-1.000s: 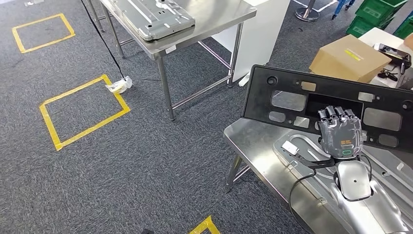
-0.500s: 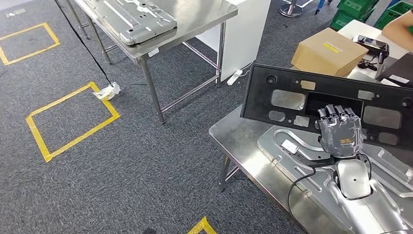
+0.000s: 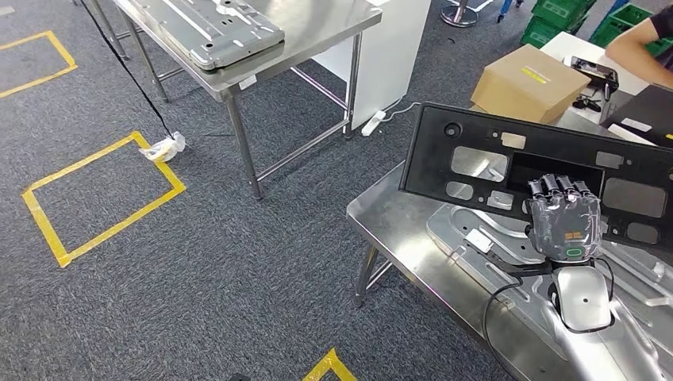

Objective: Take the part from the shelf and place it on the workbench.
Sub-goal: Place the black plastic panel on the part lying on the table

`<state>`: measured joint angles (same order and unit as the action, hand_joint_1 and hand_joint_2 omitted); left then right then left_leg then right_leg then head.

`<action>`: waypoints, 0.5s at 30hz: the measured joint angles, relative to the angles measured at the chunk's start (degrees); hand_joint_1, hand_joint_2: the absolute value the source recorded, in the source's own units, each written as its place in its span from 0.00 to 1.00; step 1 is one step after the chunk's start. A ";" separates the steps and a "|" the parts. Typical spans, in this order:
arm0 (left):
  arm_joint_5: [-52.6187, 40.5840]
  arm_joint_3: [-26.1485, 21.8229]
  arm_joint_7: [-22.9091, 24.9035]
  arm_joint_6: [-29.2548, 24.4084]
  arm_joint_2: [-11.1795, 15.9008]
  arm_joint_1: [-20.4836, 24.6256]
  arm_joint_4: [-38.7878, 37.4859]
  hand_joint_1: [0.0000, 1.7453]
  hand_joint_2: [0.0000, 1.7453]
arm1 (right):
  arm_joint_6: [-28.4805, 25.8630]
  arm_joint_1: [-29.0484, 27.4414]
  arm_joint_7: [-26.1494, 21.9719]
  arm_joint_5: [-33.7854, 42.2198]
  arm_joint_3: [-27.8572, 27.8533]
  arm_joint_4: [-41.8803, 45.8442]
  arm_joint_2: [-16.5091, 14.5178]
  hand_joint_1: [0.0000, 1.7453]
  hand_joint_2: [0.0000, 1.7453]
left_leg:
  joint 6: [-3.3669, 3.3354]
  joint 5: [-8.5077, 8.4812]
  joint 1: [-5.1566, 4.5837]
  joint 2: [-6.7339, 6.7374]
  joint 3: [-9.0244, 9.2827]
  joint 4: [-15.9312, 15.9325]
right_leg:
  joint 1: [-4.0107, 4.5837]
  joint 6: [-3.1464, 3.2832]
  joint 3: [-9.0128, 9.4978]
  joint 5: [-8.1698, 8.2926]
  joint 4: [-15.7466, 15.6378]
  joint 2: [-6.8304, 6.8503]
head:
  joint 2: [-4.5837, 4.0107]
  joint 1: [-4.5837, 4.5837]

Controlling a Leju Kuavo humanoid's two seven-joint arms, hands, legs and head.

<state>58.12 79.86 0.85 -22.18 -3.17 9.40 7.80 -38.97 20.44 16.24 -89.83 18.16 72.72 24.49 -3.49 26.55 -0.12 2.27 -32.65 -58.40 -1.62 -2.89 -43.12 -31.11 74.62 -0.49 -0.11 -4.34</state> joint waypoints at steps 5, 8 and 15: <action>-0.01 0.48 0.15 0.11 0.03 0.10 0.00 0.00 1.00 | -0.01 -0.92 -2.22 0.00 -3.32 1.38 -1.23 0.93 1.00 | 1.00 0.94 -0.50 2.88 0.82 -0.16 | 1.09 1.28 7.61 6.33 -15.23 4.58 | 0.00 0.05; 0.00 0.70 0.17 0.16 0.05 0.24 0.00 0.00 1.00 | -0.01 -1.37 -2.49 0.00 -4.68 1.72 -1.68 0.93 1.00 | 1.97 1.54 -0.51 4.31 1.22 -0.20 | 1.19 2.11 7.52 6.39 -15.70 2.73 | 0.00 0.08; 0.04 0.80 0.05 0.27 0.08 0.76 0.00 0.00 1.00 | -0.01 -2.04 -3.05 0.00 -5.95 2.22 -2.98 0.93 1.00 | 3.20 8.45 0.09 -1.63 -6.32 -16.57 | 0.65 3.39 7.69 6.80 -15.93 -2.30 | 0.00 0.19</action>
<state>58.16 80.66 0.91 -21.91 -3.09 10.15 7.80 -38.98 18.40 13.19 -89.83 12.21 74.95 21.51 -0.29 35.01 -0.03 0.64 -38.97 -74.97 -0.97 0.50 -35.43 -24.31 58.69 -2.78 -0.11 -4.15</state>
